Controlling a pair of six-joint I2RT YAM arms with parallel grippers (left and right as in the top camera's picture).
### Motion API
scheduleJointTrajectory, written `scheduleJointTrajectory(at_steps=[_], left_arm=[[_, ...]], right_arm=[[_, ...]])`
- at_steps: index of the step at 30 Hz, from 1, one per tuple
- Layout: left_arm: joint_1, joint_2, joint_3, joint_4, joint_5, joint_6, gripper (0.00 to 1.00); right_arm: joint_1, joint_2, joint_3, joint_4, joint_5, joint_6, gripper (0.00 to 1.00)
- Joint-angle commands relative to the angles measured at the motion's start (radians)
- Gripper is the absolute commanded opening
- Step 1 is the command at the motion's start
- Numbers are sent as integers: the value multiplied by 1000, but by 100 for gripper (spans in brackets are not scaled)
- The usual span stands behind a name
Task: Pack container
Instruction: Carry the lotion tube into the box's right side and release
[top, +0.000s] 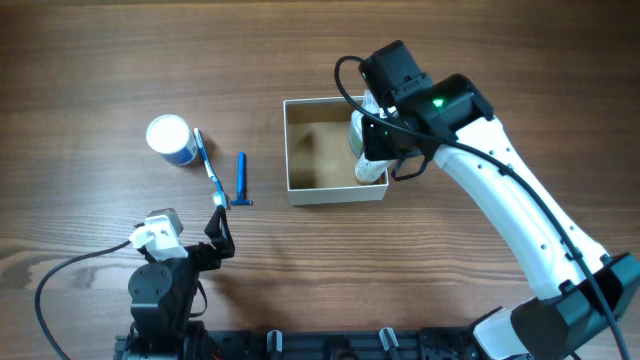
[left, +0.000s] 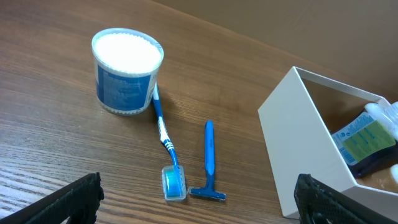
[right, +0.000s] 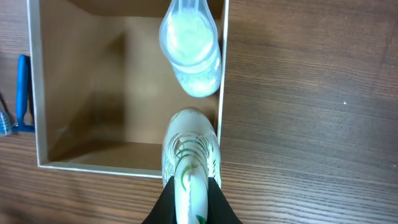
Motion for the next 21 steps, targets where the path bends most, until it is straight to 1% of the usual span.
scheduleJointTrajectory(at_steps=[1, 2, 3, 4, 5, 11, 14, 15, 16, 18, 21], left_arm=[[5, -11, -1, 3, 5, -12, 100], [5, -11, -1, 3, 5, -12, 100], [5, -11, -1, 3, 5, -12, 100], [5, -11, -1, 3, 5, -12, 100], [5, -11, -1, 3, 5, -12, 100], [5, -11, -1, 3, 5, -12, 100], [5, -11, -1, 3, 5, -12, 100], [5, -11, -1, 3, 5, -12, 100], [5, -11, -1, 3, 5, -12, 100], [5, -11, -1, 3, 5, -12, 100], [5, -11, -1, 3, 5, -12, 100]], right_arm=[[0, -17, 8, 8, 31, 21, 4], [0, -17, 6, 9, 31, 21, 11], [0, -17, 3, 10, 31, 21, 22], [0, -17, 2, 8, 31, 21, 40], [0, -17, 1, 6, 31, 21, 47], [0, -18, -3, 13, 32, 18, 54], [-1, -31, 0, 18, 70, 19, 58], [-6, -44, 7, 17, 91, 21, 64], [-13, -55, 12, 18, 99, 22, 67], [-49, -93, 26, 22, 99, 37, 72], [-150, -166, 32, 40, 74, 61, 78]])
